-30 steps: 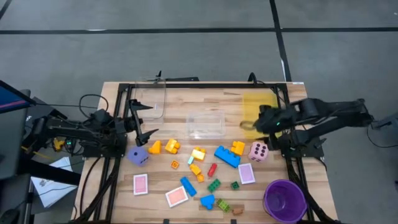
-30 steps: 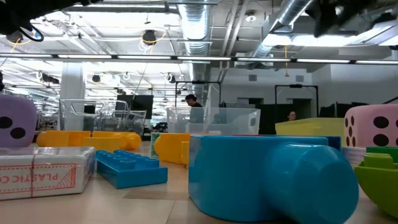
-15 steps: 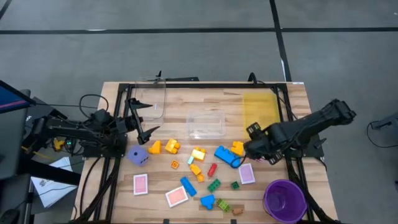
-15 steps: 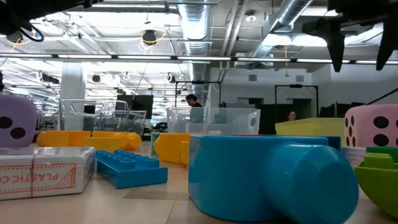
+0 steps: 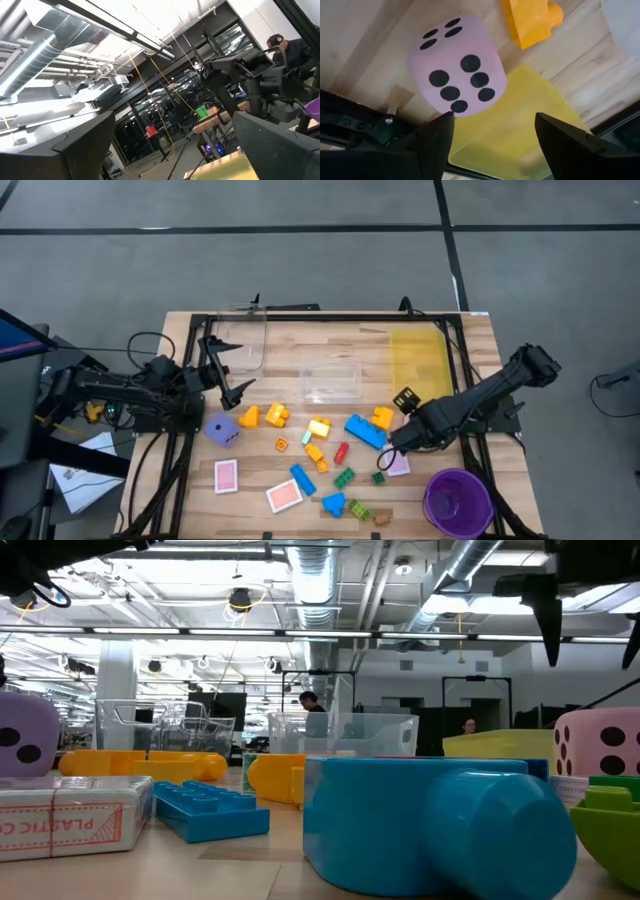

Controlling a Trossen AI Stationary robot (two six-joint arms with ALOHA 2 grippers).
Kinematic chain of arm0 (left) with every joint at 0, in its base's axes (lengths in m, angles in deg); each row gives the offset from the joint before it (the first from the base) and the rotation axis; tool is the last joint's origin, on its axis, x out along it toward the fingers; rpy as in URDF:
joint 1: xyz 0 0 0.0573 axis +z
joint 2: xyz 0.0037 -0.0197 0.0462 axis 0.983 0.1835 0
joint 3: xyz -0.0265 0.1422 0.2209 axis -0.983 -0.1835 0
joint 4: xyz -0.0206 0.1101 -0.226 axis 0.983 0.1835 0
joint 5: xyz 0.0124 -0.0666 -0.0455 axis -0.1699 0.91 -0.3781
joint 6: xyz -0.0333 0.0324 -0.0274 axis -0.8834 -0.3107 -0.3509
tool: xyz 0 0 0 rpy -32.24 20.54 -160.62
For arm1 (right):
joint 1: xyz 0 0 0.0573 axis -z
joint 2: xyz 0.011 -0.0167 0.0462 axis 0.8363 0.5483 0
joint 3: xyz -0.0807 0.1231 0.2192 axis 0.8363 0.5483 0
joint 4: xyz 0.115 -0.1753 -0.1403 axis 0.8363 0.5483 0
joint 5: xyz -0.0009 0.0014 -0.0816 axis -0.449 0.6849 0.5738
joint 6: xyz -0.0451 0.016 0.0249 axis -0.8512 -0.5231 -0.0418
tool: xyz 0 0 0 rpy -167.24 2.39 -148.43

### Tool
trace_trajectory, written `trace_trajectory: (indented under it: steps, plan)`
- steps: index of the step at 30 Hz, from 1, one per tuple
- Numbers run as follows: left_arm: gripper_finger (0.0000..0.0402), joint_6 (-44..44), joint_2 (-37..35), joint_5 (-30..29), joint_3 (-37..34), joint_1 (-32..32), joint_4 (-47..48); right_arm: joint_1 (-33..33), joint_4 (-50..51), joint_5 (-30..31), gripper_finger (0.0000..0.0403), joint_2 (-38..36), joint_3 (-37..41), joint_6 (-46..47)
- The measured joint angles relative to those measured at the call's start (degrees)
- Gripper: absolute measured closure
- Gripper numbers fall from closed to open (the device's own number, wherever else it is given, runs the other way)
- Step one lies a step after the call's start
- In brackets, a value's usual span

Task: Pick & Place Toys
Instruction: Put the pink die into the top transparent bin

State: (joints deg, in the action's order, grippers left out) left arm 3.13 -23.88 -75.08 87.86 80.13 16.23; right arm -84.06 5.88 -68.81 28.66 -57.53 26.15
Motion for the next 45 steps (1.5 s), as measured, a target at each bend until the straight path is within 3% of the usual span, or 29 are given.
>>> trace_trajectory:
  steps: [11, 17, 21, 24, 26, 30, 33, 45]
  plan:
    - [0.0002, 0.01, 0.26, -0.14, -0.02, 0.0, -1.4, -4.38, -3.95, -2.09, 0.0132, -3.2, 0.98, -10.77]
    - [0.0002, 0.06, 0.26, -0.13, -0.01, -0.01, -1.54, -5.94, -6.61, -2.99, 0.0132, -3.11, 1.92, -6.74]
    - [0.0002, 0.07, 0.26, -0.13, 0.0, -0.02, -1.6, -4.83, -11.62, -2.56, 0.0132, -4.77, 1.92, 5.4]
    - [0.0002, 0.02, 0.26, -0.11, -0.01, -0.01, -2.48, -3.42, -14.29, 2.01, 0.0132, -6.61, 1.91, 22.71]
    - [0.0002, -0.05, 0.26, -0.11, -0.01, 0.0, -3.1, -1.82, -12.72, 6.44, 0.0132, -7.26, 1.9, 36.12]
    - [0.0002, -1.35, 0.26, -0.08, -0.02, 0.0, -4.37, 4.09, -4.59, 7.08, 0.0132, -6.87, 1.9, 57.94]
    - [0.0002, -1.55, 0.26, -0.07, -0.02, 0.0, -4.47, 7.7, -0.93, 4.49, 0.0132, -6.74, 1.9, 69.33]
    - [0.0002, -2.51, 0.25, 0.64, -0.02, 0.0, -7.85, 11.17, -2.75, -14.33, 0.0132, -6.91, 1.9, 92.34]
